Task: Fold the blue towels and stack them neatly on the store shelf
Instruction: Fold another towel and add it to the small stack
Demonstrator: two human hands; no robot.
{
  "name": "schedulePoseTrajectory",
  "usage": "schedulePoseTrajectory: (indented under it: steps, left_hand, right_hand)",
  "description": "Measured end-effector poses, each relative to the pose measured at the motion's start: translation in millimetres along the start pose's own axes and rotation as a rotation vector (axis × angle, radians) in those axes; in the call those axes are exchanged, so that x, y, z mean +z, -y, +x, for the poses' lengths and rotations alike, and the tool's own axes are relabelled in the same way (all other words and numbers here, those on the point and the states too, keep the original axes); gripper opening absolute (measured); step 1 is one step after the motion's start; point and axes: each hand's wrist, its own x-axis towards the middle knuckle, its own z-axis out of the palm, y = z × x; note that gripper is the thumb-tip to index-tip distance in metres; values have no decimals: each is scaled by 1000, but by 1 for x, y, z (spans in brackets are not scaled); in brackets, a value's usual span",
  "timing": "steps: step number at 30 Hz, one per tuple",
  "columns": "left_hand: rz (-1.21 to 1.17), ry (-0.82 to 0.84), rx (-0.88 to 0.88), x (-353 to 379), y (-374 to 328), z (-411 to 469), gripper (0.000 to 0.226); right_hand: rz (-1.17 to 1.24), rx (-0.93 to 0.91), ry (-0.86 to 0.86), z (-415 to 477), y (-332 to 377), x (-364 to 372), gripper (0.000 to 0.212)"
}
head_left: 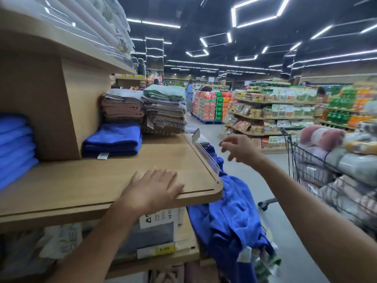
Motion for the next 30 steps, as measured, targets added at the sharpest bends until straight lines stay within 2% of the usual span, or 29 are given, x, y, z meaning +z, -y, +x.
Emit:
schedulePoseTrajectory:
  steps: [3, 5, 7, 8, 10, 12, 15, 18, 21, 23, 25, 28, 30]
  left_hand:
    - [10, -6, -13, 2, 0, 2, 69]
    - [-5, 0, -22, 1, 2, 2, 70]
    - [-16, -4, -26, 1, 4, 4, 71]
    - [-20, -9, -23, 1, 5, 4, 71]
    - [-20, -16, -13, 2, 6, 4, 72]
    - [-22, -22, -10, 0, 6, 4, 70]
    - [-41, -55, -10, -2, 5, 1, 67]
    - [-100, -244, 25, -3, 1, -9, 56]
    - [-234, -555, 138, -2, -12, -19, 37]
    - [-469, -632, 213, -5, -29, -21, 34]
    - [-724, -572, 252, -12, -51, -16, 38]
    - [-965, -429, 244, -23, -88, 0, 64]
    - [-1093, -398, 211, -30, -105, 12, 51]
  right_hand:
    - [-118, 228, 99, -30, -66, 43, 13]
    - [-147, 308, 153, -49, -92, 68, 26]
    - [-132, 357, 112, -59, -109, 83, 41]
    - [-128, 381, 77, -61, -113, 86, 39]
    - [-147, 437, 9, -59, -116, 85, 22]
    - [-111, 457, -54, -51, -113, 79, 19]
    - [104, 448, -86, -34, -96, 62, 22]
    - [687, 484, -93, -21, -71, 45, 14]
    - [1027, 429, -78, -13, -35, 24, 14]
    - [1132, 348, -40, -10, -8, 9, 11]
    - [1168, 256, -19, -11, 20, -4, 10]
    - [1176, 109, 25, -20, 67, -15, 10]
    - [1127, 25, 57, -28, 95, -19, 13]
